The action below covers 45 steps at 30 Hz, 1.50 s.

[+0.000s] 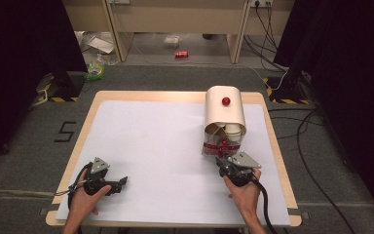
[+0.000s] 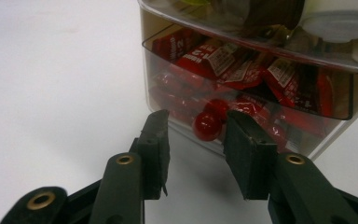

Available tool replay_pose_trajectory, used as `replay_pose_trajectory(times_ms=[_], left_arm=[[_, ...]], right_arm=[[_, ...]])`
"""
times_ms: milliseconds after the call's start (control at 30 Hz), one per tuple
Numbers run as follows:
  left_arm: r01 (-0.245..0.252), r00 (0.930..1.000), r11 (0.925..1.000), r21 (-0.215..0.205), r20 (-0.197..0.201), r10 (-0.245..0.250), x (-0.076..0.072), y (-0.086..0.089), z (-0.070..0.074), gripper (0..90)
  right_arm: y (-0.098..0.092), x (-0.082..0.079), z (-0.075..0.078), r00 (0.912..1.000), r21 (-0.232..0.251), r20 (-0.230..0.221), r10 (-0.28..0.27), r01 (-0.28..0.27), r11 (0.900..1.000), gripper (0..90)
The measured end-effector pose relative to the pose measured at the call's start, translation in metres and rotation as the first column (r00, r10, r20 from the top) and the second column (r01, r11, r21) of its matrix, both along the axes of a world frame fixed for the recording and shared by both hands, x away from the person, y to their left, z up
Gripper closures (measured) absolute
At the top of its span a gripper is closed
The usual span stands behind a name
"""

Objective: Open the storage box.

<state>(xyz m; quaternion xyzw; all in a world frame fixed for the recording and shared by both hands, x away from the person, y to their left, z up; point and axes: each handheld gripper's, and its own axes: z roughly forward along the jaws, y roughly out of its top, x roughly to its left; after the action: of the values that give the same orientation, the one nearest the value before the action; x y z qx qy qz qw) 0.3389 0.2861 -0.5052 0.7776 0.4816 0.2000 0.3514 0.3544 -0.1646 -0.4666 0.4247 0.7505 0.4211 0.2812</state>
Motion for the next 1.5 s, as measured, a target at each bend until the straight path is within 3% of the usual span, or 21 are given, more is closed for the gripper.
replay_pose_trajectory(times_ms=[467, 533, 633, 1233, 1400, 1500], left_arm=[[0.0, 1.0, 1.0, 0.0, 0.0, 0.0, 0.0, 0.0, 0.0, 6.1], [0.0, 1.0, 1.0, 0.001, 0.0, 0.0, 0.0, 0.0, 0.0, 6.1], [0.0, 1.0, 1.0, 0.0, 0.0, 0.0, 0.0, 0.0, 0.0, 6.1], [0.0, 1.0, 1.0, 0.0, 0.001, 0.0, 0.0, 0.0, 0.0, 6.1], [0.0, 1.0, 1.0, 0.001, 0.001, 0.0, 0.0, 0.0, 0.0, 6.1], [0.0, 1.0, 1.0, 0.001, 0.001, 0.0, 0.0, 0.0, 0.0, 6.1]], right_arm=[[0.009, 0.003, -0.007, 0.9973, -0.023, 0.006, -0.073, 0.073, 0.997, 66.9], [0.01, 0.002, -0.008, 0.9965, -0.03, 0.017, -0.082, 0.083, 0.996, 72.0], [0.007, 0.002, -0.008, 0.9951, 0.007, 0.013, -0.098, 0.098, 0.995, 73.9], [0.008, -0.001, -0.008, 0.995, -0.017, 0.032, -0.094, 0.095, 0.995, 74.7], [0.013, 0.001, -0.011, 0.9933, -0.07, 0.071, -0.092, 0.097, 0.993, 73.4], [0.012, 0.001, -0.011, 0.9935, -0.05, 0.058, -0.098, 0.101, 0.994, 73.7]])
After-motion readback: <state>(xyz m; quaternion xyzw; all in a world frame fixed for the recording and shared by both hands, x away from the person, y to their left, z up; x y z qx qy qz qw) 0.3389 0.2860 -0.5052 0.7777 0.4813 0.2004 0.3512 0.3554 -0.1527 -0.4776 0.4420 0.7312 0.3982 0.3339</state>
